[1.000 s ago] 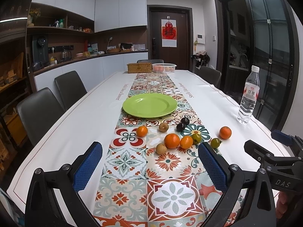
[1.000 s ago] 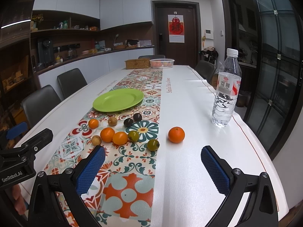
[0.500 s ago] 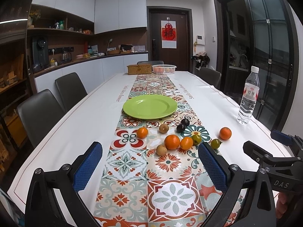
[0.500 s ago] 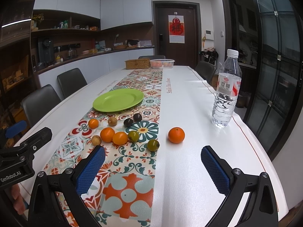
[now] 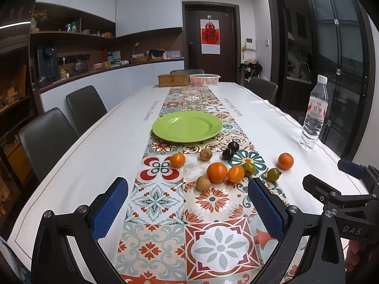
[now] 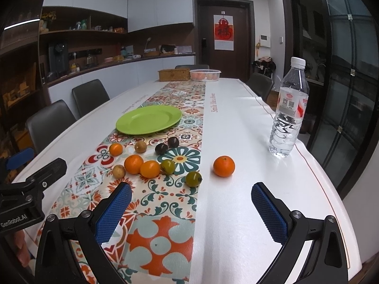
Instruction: Organize fruits
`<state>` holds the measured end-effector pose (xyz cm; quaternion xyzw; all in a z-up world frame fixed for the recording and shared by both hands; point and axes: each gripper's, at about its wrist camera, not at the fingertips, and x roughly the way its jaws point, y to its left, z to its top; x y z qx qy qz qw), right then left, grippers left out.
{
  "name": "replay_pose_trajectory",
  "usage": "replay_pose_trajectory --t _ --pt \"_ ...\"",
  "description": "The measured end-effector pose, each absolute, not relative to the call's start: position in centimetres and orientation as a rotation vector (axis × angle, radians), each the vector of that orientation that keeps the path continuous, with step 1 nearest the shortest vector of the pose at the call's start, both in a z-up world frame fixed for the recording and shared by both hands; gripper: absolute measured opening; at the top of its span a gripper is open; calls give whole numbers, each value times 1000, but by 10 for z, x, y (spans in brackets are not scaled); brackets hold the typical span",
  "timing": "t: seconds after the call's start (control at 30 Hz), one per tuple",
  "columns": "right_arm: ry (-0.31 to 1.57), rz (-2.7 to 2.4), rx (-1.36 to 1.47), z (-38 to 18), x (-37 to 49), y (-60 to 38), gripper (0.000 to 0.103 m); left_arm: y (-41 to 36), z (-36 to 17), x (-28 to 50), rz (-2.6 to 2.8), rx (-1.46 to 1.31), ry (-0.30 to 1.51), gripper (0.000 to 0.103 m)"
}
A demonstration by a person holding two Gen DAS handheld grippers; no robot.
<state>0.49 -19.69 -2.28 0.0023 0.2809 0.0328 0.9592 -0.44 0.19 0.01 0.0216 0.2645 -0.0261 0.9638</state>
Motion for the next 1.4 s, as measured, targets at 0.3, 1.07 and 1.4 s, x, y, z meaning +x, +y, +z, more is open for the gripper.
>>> replay_pose_trajectory --t 0.3,1.07,1.4 --pt "593 81 -16 -33 23 -191 102 0 -10 12 -63 71 556 96" --pt "791 97 23 -74 97 -197 71 -13 -60 92 -136 110 785 59" --pt "861 118 46 -88 116 -200 58 -16 -75 110 -176 96 869 46"
